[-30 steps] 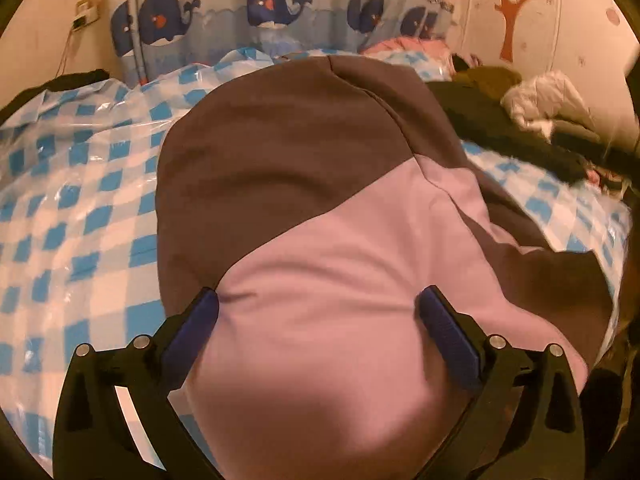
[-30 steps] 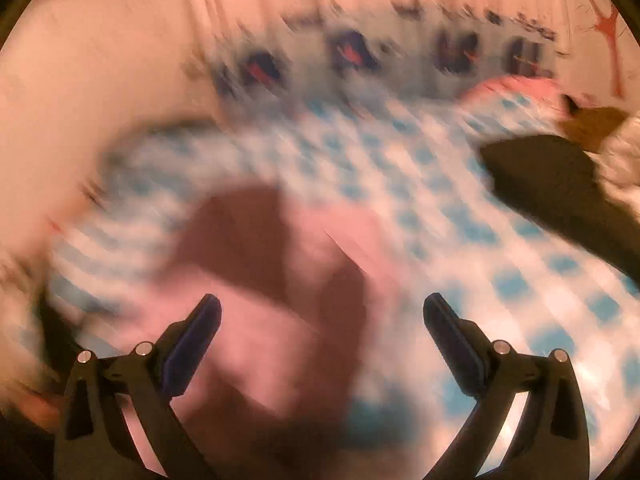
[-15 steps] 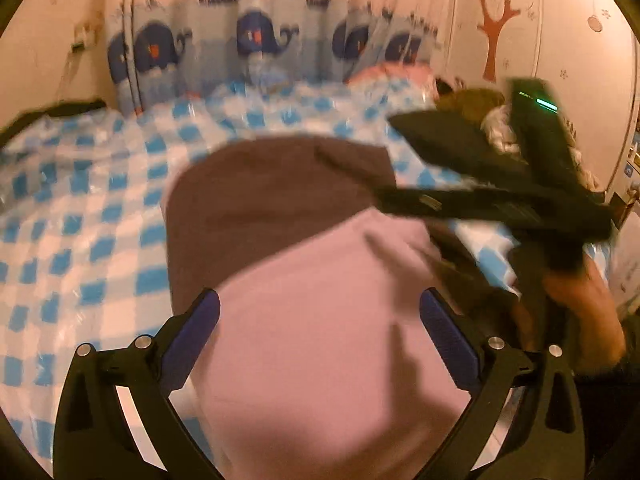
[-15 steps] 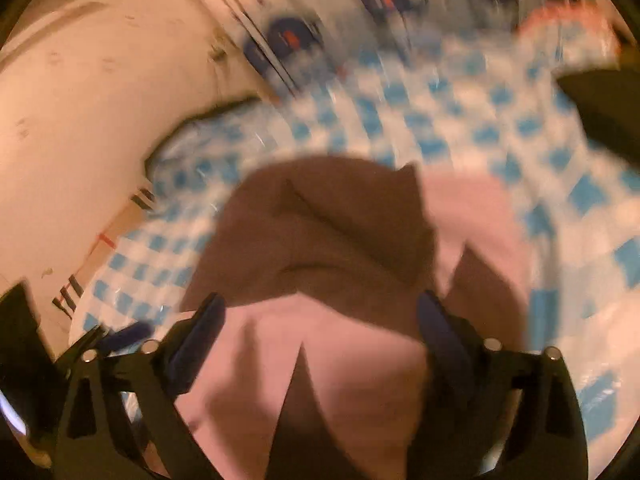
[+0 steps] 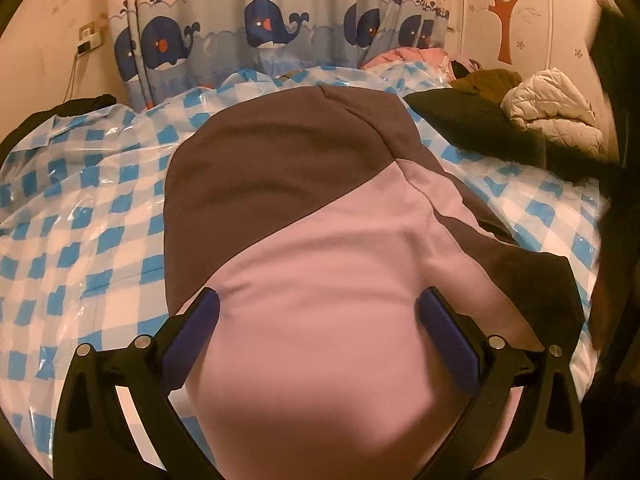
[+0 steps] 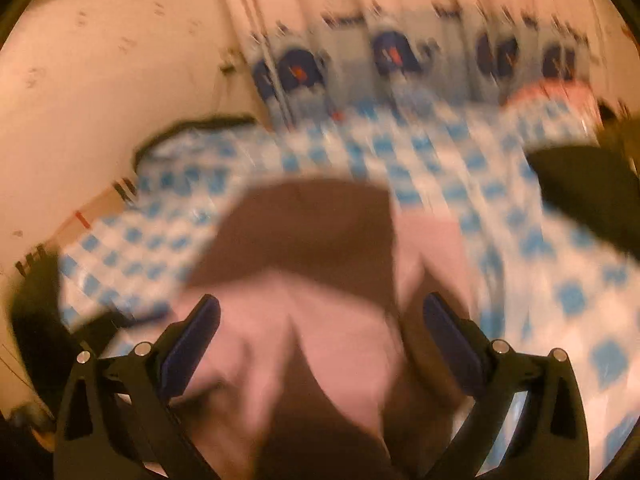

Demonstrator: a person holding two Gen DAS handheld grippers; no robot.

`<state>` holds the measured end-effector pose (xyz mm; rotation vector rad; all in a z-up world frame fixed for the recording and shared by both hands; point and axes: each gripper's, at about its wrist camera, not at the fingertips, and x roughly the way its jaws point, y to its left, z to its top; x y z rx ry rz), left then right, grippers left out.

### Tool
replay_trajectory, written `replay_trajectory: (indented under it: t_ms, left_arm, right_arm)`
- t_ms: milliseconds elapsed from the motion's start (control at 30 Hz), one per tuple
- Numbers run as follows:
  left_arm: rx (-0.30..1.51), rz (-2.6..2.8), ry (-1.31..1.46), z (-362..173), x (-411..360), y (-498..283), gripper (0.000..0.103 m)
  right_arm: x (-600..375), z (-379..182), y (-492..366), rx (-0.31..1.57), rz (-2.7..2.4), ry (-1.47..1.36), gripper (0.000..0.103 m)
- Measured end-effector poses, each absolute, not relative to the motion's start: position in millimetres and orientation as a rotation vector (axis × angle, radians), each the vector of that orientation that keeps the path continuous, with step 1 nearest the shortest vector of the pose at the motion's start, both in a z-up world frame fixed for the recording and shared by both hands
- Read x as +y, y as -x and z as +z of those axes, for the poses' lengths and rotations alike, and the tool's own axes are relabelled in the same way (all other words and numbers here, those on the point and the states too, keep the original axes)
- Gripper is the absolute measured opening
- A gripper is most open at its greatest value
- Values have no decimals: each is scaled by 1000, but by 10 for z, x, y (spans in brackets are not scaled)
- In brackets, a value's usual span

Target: Fold large clothes

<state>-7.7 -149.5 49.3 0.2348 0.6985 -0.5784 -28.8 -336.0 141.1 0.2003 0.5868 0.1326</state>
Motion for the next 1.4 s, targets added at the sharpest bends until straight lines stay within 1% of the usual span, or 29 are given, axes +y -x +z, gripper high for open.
replay_trajectory:
  t_ms: [67, 133, 233, 267, 333, 567, 667, 700, 767, 800, 833, 867, 933, 1033, 1200, 1300, 1400]
  left_arm:
    - [698, -578, -235, 493, -1488, 80, 96]
    - [698, -579, -234, 492, -1495, 75, 96]
    - [691, -606, -223, 511, -1505, 92, 96]
    - [688, -598, -247, 506, -1542, 121, 96]
    - [687, -590, -289, 462, -1600, 157, 96]
    - [686, -586, -284, 427, -1602, 185, 96]
    - [686, -585, -268, 424, -1568, 190, 96]
    - [689, -586, -256, 432, -1545, 174, 96]
    - [696, -594, -231, 438, -1506, 146, 96]
    - [698, -599, -227, 439, -1500, 147, 96]
    - [697, -603, -230, 437, -1511, 156, 95]
    - [701, -599, -254, 420, -1554, 174, 96]
    - [685, -577, -292, 408, -1620, 221, 96]
    - [691, -573, -245, 473, -1553, 188, 96]
    - [689, -517, -190, 624, -1456, 190, 96]
    - [665, -474, -181, 733, -1422, 244, 96]
    - [644, -443, -181, 822, -1384, 307, 96]
  right_arm:
    - [-3311, 1587, -29, 582, 232, -246, 97]
    - [-3328, 1512, -425, 635, 300, -330, 97]
    - [-3301, 855, -940, 819, 224, -298, 98]
    - [-3352, 667, -991, 820, 225, -349, 98]
    - [-3371, 679, -979, 813, 223, -359, 97]
    - [-3367, 678, -915, 807, 242, -367, 97]
    - [-3431, 1042, -657, 752, 205, -343, 97]
    - [-3393, 1193, -436, 703, 170, -288, 97]
    - [-3358, 1282, -185, 667, 108, -218, 97]
    - [-3356, 1204, -101, 681, 69, -192, 97]
    - [-3366, 923, -126, 776, 42, -182, 97]
    - [-3428, 638, -167, 840, 83, -251, 98]
    - [-3619, 566, -177, 845, 140, -375, 98]
    - [-3575, 812, -37, 762, 123, -325, 97]
    - [-3315, 1126, 450, 591, 59, -211, 97]
    - [-3177, 1300, 630, 528, 25, -159, 97]
    - [-3110, 1414, 688, 506, 19, -140, 97]
